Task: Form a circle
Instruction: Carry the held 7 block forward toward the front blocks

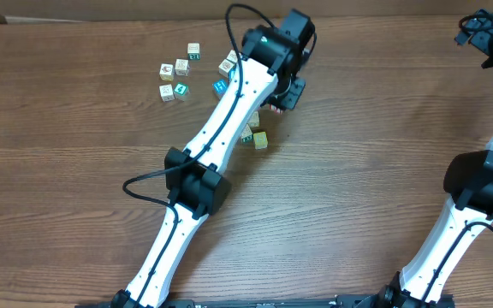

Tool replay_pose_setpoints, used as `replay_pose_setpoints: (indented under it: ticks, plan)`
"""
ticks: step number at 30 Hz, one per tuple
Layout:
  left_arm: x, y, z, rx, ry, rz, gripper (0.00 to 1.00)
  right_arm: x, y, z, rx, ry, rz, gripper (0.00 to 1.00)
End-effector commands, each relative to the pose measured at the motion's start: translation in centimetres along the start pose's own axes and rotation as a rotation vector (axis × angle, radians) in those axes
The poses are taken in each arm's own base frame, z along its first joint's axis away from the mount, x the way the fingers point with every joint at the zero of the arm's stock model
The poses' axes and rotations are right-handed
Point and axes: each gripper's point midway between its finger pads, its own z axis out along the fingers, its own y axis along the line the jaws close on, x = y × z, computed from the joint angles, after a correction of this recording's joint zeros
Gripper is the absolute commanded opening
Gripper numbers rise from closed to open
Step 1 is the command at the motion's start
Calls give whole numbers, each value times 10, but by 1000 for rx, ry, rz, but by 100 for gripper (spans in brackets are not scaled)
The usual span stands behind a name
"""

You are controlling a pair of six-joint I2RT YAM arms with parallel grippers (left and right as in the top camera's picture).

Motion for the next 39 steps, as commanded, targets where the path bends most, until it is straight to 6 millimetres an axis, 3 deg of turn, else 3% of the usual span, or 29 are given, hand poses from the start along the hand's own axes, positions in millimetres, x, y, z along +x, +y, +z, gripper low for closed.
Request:
replay_pose_setpoints:
  ticks: [1, 24, 29, 39]
  plan:
    - [5, -3, 13, -3, 27, 74, 20, -5, 2, -10, -4, -29, -1, 100]
    - [26, 8, 87, -54, 107, 212, 22, -5, 2, -10, -4, -29, -1, 100]
    - [23, 14, 90, -94, 96, 220, 24, -5, 2, -10, -4, -29, -1, 100]
    - [21, 16, 90, -102, 90, 220, 40, -5, 2, -10, -4, -29, -1, 100]
